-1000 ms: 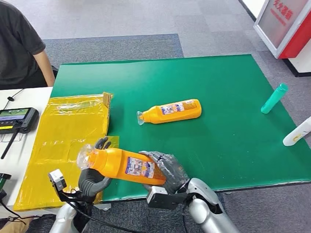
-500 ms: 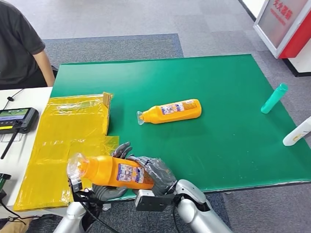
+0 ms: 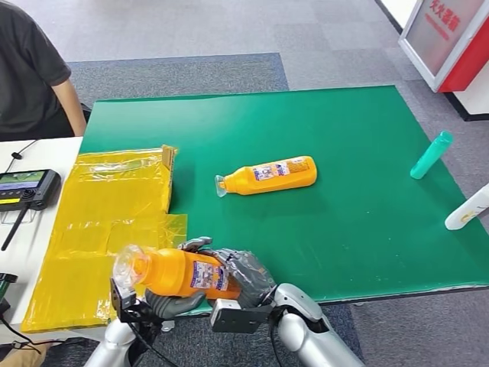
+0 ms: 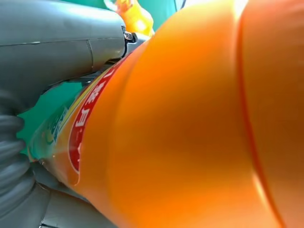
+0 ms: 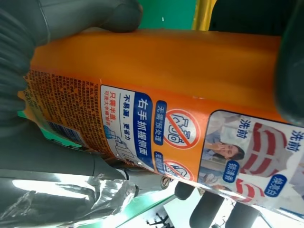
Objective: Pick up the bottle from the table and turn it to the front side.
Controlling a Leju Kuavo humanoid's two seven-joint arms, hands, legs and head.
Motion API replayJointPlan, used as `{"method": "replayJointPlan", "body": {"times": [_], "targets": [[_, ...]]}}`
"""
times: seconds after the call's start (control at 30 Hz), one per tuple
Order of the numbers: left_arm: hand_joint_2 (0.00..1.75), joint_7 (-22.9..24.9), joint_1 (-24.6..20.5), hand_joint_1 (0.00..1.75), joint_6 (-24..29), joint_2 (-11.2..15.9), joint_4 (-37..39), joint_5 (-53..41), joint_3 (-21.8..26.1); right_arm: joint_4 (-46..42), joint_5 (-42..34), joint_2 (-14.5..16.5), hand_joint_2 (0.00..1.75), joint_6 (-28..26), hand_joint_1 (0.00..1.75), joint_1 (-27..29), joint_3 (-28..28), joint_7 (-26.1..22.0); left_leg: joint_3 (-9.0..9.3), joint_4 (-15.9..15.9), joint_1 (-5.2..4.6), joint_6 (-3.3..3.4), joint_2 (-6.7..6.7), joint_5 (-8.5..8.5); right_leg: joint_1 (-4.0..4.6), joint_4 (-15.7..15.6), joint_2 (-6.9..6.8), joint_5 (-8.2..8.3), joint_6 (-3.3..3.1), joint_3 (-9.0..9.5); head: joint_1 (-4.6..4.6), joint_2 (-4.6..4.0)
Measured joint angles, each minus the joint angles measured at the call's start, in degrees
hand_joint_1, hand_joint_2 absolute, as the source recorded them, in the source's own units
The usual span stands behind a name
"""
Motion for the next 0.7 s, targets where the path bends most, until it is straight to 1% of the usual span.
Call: {"method": "replayJointPlan", "body": {"times": [0.03,0.1,0.17,0.23,0.33,0.4,0.53,0.6,0.7], "targets": [[1.75,0.00,0.28,1.75,0.62,0.01,-0.62,-0.08,-0.02,0.01,-0.01,0.00,1.75,-0.02,1.71,-0.03,0.00,0.03,0.00,0.00,0.00,0.00,0.00,0.00,0.00,0.00,0.00,0.00,0.00,0.00,0.00,0.00],[1.75,0.00,0.90,1.75,1.85,0.03,-2.11,-0.30,-0.03,-0.01,-0.02,0.01,1.75,-0.16,1.01,-0.10,0.01,0.04,0.00,0.00,0.00,0.00,0.00,0.00,0.00,0.00,0.00,0.00,0.00,-0.01,0.01,0.00],[1.75,0.00,1.51,1.75,3.37,0.06,-3.53,-0.85,-0.07,-0.04,-0.04,0.10,1.75,-0.39,0.26,-0.13,0.04,0.09,0.00,0.00,0.00,0.00,0.00,0.00,0.00,0.00,0.00,0.00,0.00,-0.02,0.01,0.00],[1.75,0.00,1.99,1.75,5.47,0.08,-4.89,-1.92,-0.31,-0.19,-0.03,0.21,1.75,-0.75,0.19,-0.11,0.11,0.23,0.00,0.00,0.00,0.00,0.01,0.00,0.00,0.00,0.00,-0.01,0.00,-0.02,0.01,0.00],[1.75,0.00,2.40,1.75,8.15,0.09,-6.36,-3.36,-0.72,-0.61,0.15,0.24,1.75,-1.19,0.19,0.02,0.20,0.42,0.00,0.00,0.00,0.00,0.01,0.00,0.00,0.00,0.00,-0.01,0.00,-0.02,0.01,0.00],[1.75,0.00,2.56,1.75,8.76,0.11,-6.99,-3.74,-0.81,-0.84,0.22,0.24,1.75,-1.22,0.19,0.10,0.24,0.44,0.00,0.00,0.00,0.00,0.01,0.00,0.00,0.00,0.00,0.00,0.00,-0.02,0.00,0.00],[1.75,0.00,2.73,1.75,9.49,0.16,-7.75,-4.36,-0.89,-1.14,0.26,0.24,1.75,-1.30,0.00,0.13,0.26,0.45,0.00,0.00,0.00,0.00,0.01,0.00,0.00,0.00,0.00,0.00,0.00,-0.02,0.00,0.00],[1.75,0.00,2.78,1.75,12.37,0.18,-8.26,-6.42,-1.18,-1.23,0.37,0.24,1.75,-1.63,0.00,0.20,0.26,0.71,0.00,0.00,0.00,0.00,0.01,0.00,0.00,0.00,0.00,0.00,0.00,-0.01,0.01,0.00],[1.75,0.02,2.94,1.75,20.09,0.10,-9.46,-12.11,-2.18,-1.78,0.58,0.24,1.75,-2.32,0.00,0.63,-0.02,1.59,0.00,0.00,0.00,0.00,0.00,0.00,0.00,0.00,0.00,0.00,0.00,-0.01,0.01,0.00]]}}
